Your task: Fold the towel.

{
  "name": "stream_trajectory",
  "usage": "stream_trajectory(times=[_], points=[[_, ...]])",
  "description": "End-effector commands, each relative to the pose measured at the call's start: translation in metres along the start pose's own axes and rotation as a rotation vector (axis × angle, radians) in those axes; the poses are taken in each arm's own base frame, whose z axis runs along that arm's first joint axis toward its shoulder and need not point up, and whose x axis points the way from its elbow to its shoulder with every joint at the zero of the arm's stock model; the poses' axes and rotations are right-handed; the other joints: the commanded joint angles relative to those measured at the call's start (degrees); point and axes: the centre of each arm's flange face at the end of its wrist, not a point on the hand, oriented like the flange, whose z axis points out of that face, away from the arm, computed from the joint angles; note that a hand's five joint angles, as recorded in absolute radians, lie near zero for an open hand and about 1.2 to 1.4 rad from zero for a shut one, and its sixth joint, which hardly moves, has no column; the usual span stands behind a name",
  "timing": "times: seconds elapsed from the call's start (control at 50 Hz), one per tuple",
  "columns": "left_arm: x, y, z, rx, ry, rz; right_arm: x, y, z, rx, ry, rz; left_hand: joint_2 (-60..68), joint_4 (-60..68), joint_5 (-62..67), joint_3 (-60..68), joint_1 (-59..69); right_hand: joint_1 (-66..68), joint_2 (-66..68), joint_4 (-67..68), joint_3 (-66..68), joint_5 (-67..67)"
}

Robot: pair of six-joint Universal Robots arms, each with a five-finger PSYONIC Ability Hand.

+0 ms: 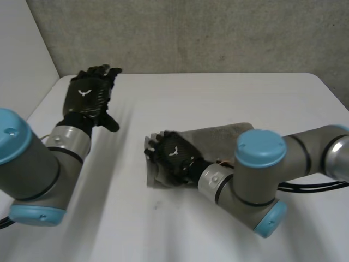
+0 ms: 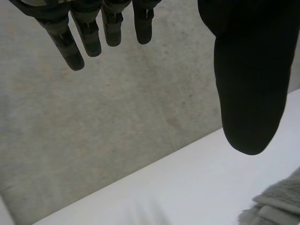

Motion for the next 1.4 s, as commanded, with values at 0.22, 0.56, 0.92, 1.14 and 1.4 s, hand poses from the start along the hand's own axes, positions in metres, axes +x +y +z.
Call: stream_trajectory(times=[0.22, 0.56, 0.92, 1.14, 1.4], points=[[0.104, 0.052, 0.007, -0.074, 0.249, -0.013, 0.126, 0.034, -0.097, -0.175, 0.391, 0.417, 2.1, 1.9, -0.1, 2.0, 1.3, -28.9, -33.0, -33.3, -33.3, -31.4], [0.101, 0.094, -0.011, -0.226, 0.213, 0.066, 0.130, 0.098, -0.127, -0.423, 0.406, 0.239, 0.9, 0.7, -1.3, 0.8, 0.1, 41.1, 37.0, 36.7, 36.7, 38.6], [0.043, 0.002, -0.023, -0.062, -0.004, 0.043, 0.072, -0.035, -0.023, 0.023, 0.171, 0.168, 0.5, 0.4, -1.7, 0.5, -0.3, 41.1, 37.0, 36.7, 36.7, 38.6], [0.017, -0.002, -0.015, -0.052, -0.084, 0.041, -0.005, -0.008, 0.000, -0.063, -0.003, 0.151, 0.6, 0.4, -1.7, 0.5, -0.2, 7.9, 3.7, 3.5, 3.5, 5.3], [0.078, 0.024, 0.009, -0.117, 0.115, -0.048, 0.096, -0.023, -0.058, -0.004, 0.362, 0.478, 0.7, 0.6, -1.5, 0.7, -0.1, -28.9, -33.0, -33.3, -33.3, -31.4]])
